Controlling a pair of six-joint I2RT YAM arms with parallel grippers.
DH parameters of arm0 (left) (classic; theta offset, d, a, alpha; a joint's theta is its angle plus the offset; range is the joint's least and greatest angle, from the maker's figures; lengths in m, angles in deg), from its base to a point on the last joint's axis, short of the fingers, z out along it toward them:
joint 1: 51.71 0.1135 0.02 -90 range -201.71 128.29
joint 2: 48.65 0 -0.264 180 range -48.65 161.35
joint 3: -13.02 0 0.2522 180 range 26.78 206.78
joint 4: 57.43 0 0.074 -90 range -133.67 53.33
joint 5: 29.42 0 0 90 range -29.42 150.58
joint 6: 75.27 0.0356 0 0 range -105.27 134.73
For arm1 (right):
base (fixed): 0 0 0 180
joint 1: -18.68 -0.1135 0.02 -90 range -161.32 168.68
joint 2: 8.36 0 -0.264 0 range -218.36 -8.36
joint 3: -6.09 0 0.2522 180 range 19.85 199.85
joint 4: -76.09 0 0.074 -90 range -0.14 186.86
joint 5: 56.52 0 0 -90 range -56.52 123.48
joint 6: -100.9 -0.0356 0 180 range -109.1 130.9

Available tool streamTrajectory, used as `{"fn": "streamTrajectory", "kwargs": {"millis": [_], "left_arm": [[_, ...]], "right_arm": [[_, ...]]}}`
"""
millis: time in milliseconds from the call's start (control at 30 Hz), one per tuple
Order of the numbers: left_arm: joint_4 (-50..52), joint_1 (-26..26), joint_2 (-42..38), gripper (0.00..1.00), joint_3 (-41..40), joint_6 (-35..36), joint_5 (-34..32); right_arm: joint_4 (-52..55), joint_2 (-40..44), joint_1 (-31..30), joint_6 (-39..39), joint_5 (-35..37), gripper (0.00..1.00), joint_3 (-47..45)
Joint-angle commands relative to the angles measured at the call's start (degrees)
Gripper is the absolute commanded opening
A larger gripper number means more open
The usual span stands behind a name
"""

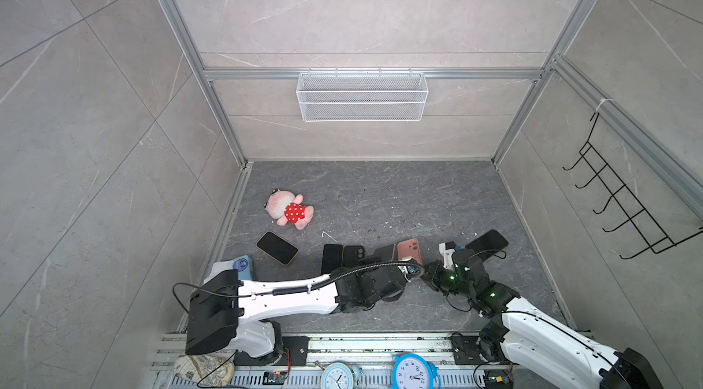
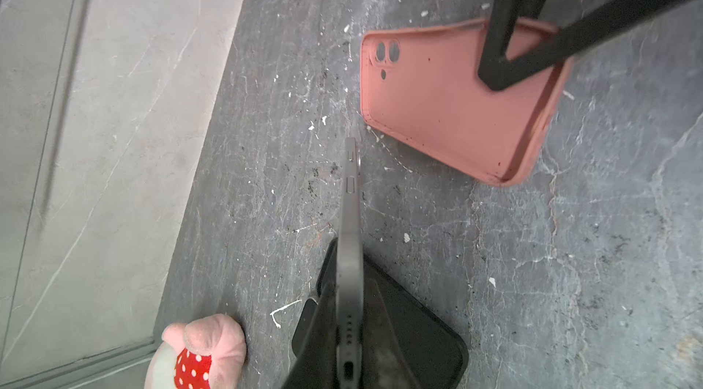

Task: Take the phone out of the phone case
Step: Place the phone at the center of the table.

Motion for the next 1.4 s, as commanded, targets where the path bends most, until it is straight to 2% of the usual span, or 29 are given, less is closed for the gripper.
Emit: {"fn": "streamTrajectory", "kwargs": {"millis": [0,300,600,767,1067,1167,1267,1367], "left_arm": [[1.3,-1.6,2.9,0.03,2.9,1.1,-6.6],[3.5,-4.2,10.7,0.04,4.9,0.9,-9.3],[10.7,-7.0,19.0,0.08,7.9,-5.2,-10.4],[11.8,-8.0,22.6,0.19,8.6,-9.0,-9.3],[11.0,-8.3,23.9,0.28,7.5,-11.8,-8.7],[10.8,-8.3,23.8,0.36,7.1,-12.5,-8.9],[10.5,-8.3,23.4,0.50,6.3,-13.4,-8.9],[9.9,-8.3,22.7,0.59,5.5,-14.2,-9.3]], "right_arm": [[2.9,1.1,0.2,1.5,0.6,0.00,1.7],[1.5,0.0,0.2,1.5,-0.8,0.00,0.8],[-2.3,-4.4,0.2,1.3,-3.2,0.00,0.2],[-3.0,-5.3,0.2,1.2,-3.7,0.00,-0.2],[-6.0,-7.5,0.0,0.6,-4.7,0.00,-1.6],[-7.2,-8.5,-0.5,0.1,-4.5,0.00,-2.0],[-7.9,-9.7,-1.5,-0.1,-3.8,0.00,-2.2],[-8.6,-10.8,-2.7,-0.3,-2.7,0.00,-2.1]]}}
